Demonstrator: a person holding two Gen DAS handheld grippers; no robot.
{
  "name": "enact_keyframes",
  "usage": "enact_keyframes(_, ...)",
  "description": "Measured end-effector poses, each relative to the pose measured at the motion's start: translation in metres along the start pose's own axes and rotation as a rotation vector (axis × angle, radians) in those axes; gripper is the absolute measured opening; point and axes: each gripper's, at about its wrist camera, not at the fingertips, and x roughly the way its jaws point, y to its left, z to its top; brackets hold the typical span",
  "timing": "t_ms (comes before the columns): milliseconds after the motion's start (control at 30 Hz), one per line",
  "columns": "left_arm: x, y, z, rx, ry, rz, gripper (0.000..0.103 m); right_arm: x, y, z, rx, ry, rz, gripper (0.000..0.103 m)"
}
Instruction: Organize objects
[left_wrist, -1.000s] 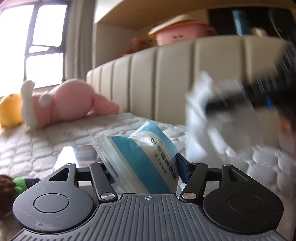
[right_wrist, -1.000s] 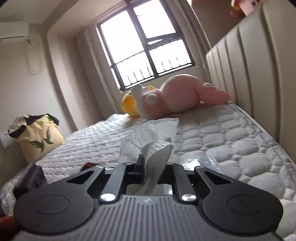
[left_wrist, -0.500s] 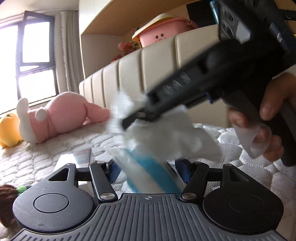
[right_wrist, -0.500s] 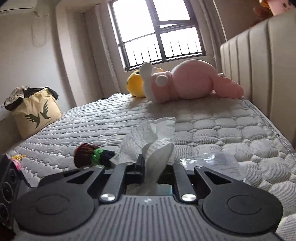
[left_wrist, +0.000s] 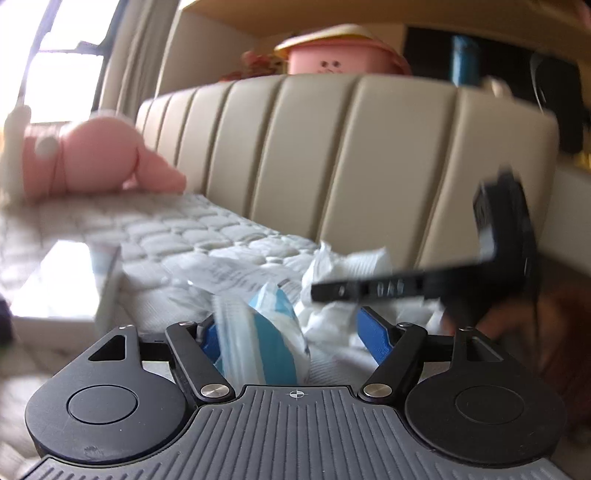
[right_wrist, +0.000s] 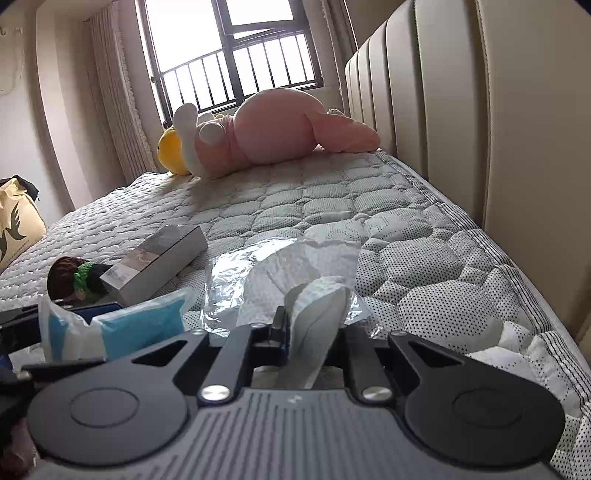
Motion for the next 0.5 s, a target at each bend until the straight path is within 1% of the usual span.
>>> enact_keyframes(67, 0.0, 0.01, 0.004, -0.07, 0.007, -0.002, 0.078, -0.007, 0.002, -0.001, 0.0, -0.005, 0.009, 0.013)
enact_keyframes(167, 0.0, 0.025, 0.005, -0.121, 0.035, 0.043, 0.078, -0.015, 0.006, -0.005, -0.007, -0.004, 0.034, 0.013)
enact_keyframes(233, 0.0, 0.038, 0.002, -0.18, 0.062, 0.055, 0.078, -0.024, 0.013, -0.011, -0.019, 0.005, 0.064, 0.013)
enact_keyframes(267, 0.002, 0.046, -0.001, -0.221, 0.08, 0.055, 0.078, -0.027, 0.019, -0.016, -0.04, 0.017, 0.079, 0.017)
enact_keyframes(300, 0.004, 0.054, -0.005, -0.266, 0.1, 0.056, 0.078, -0.03, 0.026, -0.02, -0.081, 0.027, 0.073, 0.032)
enact_keyframes(333, 0.007, 0.063, -0.01, -0.311, 0.118, 0.055, 0.077, -0.033, 0.033, -0.025, -0.122, 0.038, 0.068, 0.039)
enact_keyframes(367, 0.008, 0.07, -0.013, -0.353, 0.118, 0.041, 0.076, -0.036, 0.04, -0.03, -0.165, 0.046, 0.059, 0.047)
enact_keyframes(433, 0.005, 0.081, -0.017, -0.423, 0.099, 0.004, 0.076, -0.042, 0.049, -0.038, -0.241, 0.047, 0.029, 0.048)
enact_keyframes(500, 0.001, 0.084, -0.019, -0.442, 0.089, -0.01, 0.075, -0.05, 0.049, -0.043, -0.243, 0.043, 0.022, 0.055)
